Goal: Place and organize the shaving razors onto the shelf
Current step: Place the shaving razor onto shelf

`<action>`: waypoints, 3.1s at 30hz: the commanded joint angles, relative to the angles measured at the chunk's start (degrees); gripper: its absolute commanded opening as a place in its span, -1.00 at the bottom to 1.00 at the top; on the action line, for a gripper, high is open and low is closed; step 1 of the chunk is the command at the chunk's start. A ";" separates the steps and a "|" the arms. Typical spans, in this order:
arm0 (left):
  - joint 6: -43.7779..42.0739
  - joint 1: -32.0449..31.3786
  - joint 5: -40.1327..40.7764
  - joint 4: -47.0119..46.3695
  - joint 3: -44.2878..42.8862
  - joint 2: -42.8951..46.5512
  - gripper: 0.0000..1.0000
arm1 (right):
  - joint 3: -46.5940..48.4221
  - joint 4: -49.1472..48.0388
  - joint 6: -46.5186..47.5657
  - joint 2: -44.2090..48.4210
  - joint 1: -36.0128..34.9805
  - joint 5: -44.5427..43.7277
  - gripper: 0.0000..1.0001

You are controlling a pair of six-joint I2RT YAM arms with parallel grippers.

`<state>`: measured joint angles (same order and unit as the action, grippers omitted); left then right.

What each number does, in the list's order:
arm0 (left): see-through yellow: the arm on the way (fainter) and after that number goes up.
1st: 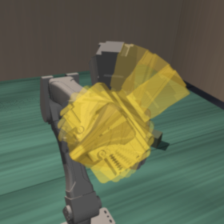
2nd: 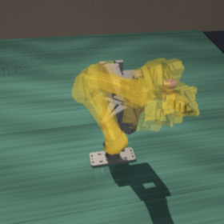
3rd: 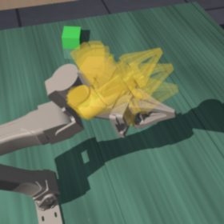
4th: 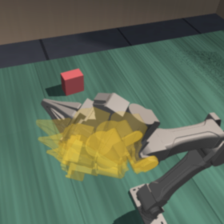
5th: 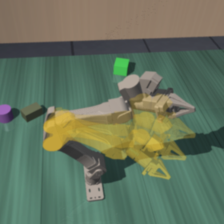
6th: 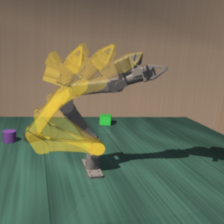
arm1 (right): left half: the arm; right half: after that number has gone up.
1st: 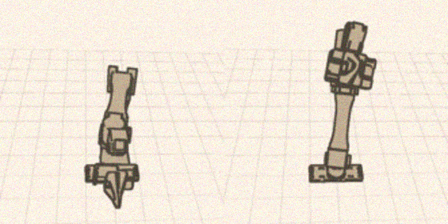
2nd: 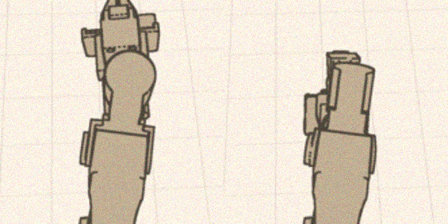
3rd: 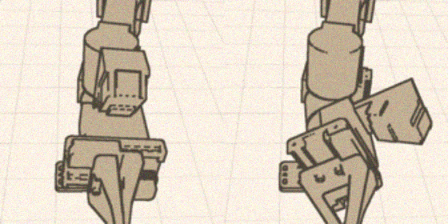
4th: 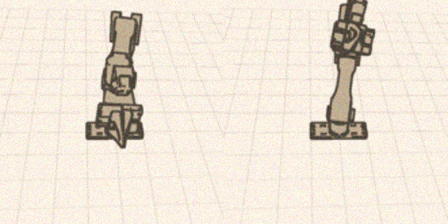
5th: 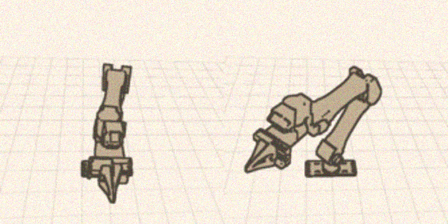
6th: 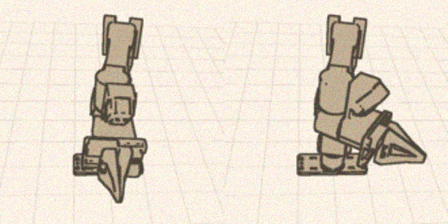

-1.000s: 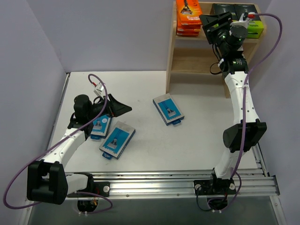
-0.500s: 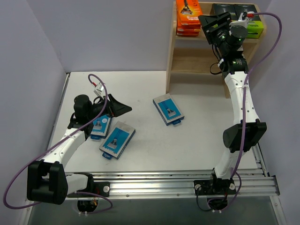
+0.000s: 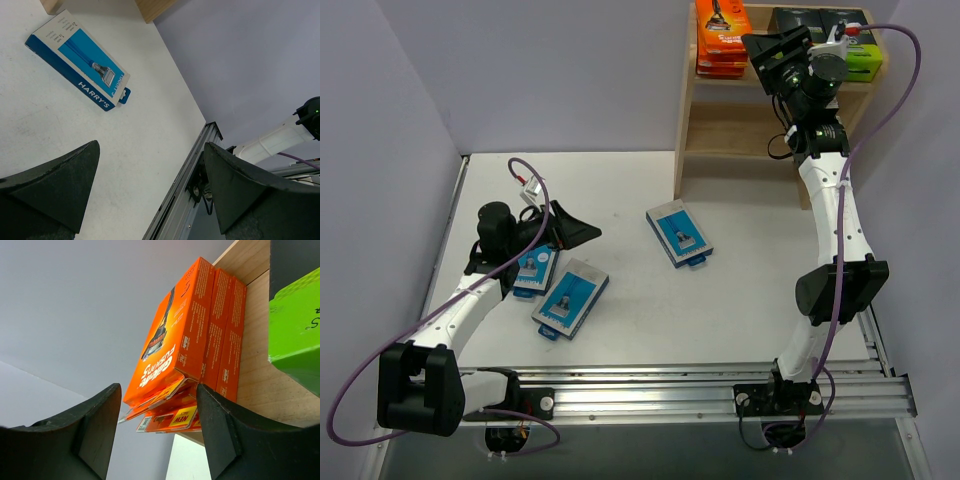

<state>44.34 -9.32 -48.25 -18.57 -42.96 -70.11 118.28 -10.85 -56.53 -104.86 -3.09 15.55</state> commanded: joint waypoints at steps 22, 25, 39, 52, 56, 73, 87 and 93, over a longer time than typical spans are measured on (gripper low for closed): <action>-0.74 -0.35 -0.88 -2.44 -0.63 -0.12 0.88 | 4.24 0.57 7.75 3.70 -0.77 -0.70 0.15; -0.74 -0.35 -0.97 -2.44 -0.72 -0.12 0.88 | 4.42 0.92 8.28 3.87 -0.77 -1.49 0.15; -0.57 -0.35 -0.97 -2.44 -0.72 -0.29 0.88 | 4.42 0.31 8.89 3.35 -1.21 -1.31 0.15; -0.48 -0.35 -1.15 -2.70 -0.63 -0.38 0.88 | 4.42 -0.31 9.77 3.26 -2.09 -1.14 0.15; -0.30 -0.26 -1.15 -2.70 -0.63 -0.47 0.88 | 4.24 -0.40 9.95 3.26 -2.27 -0.87 0.15; -0.22 -0.35 -1.06 -2.79 -0.63 -0.65 0.88 | 1.96 0.48 11.53 6.24 -1.66 -1.49 0.15; -0.22 -0.35 -1.23 -2.79 -0.63 -0.91 0.88 | 0.73 1.01 13.46 7.03 -0.78 -3.42 0.15; -0.13 -0.35 -1.32 -2.97 -0.63 -0.91 0.88 | 0.72 0.39 13.82 6.95 0.02 -3.51 0.15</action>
<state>44.38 -9.43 -48.42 -18.61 -42.96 -71.02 118.98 -6.92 -43.99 -100.79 -3.70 12.78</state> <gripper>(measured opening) 0.941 0.575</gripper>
